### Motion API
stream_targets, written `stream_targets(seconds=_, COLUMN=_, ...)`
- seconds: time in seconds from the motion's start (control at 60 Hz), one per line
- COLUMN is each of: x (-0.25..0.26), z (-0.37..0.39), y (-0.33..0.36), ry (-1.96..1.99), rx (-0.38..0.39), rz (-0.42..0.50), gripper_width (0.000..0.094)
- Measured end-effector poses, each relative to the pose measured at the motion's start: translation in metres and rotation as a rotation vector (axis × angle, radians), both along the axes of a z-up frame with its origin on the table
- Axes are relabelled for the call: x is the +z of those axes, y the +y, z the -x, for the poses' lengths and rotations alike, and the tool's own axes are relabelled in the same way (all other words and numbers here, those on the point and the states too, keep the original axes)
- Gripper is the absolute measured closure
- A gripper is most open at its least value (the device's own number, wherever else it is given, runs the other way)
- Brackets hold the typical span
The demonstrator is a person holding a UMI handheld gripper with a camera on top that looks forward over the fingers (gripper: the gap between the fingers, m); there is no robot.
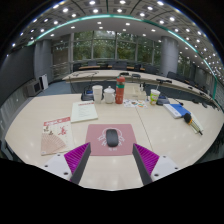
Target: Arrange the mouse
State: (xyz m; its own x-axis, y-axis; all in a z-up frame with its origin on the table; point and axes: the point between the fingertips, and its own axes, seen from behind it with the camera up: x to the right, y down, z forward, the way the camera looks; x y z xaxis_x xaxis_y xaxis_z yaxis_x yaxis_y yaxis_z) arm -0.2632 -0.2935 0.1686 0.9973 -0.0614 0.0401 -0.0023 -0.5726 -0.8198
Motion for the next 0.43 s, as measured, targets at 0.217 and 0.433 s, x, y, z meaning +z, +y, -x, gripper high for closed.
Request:
stream_targets(seconds=0.217, x=0.024, z=0.004, y=-0.084, ry=-0.007, rx=0.003, rz=-0.02, gripper_width=0.008)
stream_targets(seconds=0.433, x=0.037, z=0.006, y=-0.128, ry=-0.019, rx=0.003, rz=-0.047, gripper_width=0.0078)
